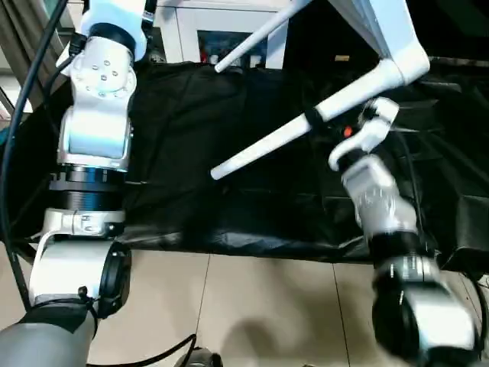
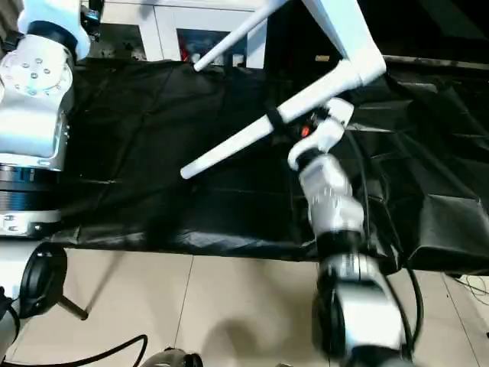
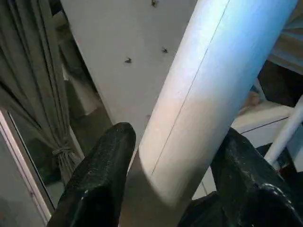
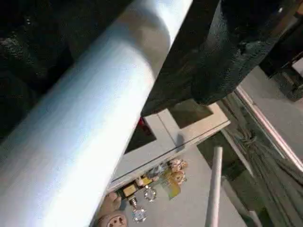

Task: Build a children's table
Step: Flip table

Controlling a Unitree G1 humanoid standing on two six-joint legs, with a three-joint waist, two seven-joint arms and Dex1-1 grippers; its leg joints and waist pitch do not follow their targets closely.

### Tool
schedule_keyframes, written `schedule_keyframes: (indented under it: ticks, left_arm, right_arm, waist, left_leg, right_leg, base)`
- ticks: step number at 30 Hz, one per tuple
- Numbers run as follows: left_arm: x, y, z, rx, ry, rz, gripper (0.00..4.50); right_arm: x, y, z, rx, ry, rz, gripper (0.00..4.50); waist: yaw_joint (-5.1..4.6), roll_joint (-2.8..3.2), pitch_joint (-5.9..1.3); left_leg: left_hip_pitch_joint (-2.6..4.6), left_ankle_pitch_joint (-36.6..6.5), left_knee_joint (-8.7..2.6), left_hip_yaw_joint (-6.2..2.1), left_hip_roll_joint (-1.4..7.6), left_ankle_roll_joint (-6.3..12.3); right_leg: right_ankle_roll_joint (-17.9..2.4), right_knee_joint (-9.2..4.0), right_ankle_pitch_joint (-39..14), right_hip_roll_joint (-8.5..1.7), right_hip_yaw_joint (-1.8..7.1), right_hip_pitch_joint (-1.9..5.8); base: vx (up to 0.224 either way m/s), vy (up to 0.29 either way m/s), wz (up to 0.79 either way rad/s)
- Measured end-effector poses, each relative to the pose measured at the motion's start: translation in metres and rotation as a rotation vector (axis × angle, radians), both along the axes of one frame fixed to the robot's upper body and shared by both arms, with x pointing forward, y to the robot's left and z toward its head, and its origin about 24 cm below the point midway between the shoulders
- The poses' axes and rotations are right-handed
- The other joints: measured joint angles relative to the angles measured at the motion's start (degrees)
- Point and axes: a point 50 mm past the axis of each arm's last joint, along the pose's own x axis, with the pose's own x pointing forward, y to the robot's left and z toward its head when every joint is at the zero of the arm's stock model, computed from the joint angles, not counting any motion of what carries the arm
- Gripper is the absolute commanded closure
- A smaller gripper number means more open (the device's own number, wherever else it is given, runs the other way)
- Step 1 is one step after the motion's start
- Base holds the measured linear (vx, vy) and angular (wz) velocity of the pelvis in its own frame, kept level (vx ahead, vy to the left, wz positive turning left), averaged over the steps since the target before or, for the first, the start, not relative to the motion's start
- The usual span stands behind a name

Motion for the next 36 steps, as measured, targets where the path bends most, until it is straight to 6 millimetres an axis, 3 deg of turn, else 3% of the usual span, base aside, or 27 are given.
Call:
schedule_keyframes:
  ticks: [19,31,36]
  left_arm:
    - [-0.006,0.012,-0.006,-0.001,0.024,0.032,2.34]
    - [-0.006,0.016,-0.012,-0.02,0.052,0.043,2.49]
    - [-0.006,0.019,-0.018,-0.048,0.063,0.033,2.53]
  right_arm:
    - [0.009,-0.002,0.006,0.039,-0.052,0.025,2.4]
    - [0.011,-0.007,0.016,0.038,-0.114,0.019,2.6]
    - [0.01,-0.011,0.025,-0.039,-0.172,-0.01,2.61]
  waist:
    - [0.08,-0.16,0.05]
    - [1.13,-0.26,0.1]
    - [1.34,-0.33,0.14]
  left_leg:
    - [-0.13,-0.02,0.0,0.04,0.01,0.06]
    - [-0.24,0.06,0.02,0.05,0.01,0.21]
    - [-0.31,0.07,0.02,0.06,0.01,0.21]
  right_leg:
    - [0.0,-0.02,0.0,-0.02,-0.02,-0.12]
    - [-0.04,-0.02,0.02,-0.03,-0.05,-0.17]
    - [-0.04,-0.02,0.02,-0.04,-0.08,-0.23]
  base:
    - [0.0,0.0,0.0]
    - [0.0,0.0,0.0]
    - [0.0,0.0,0.0]
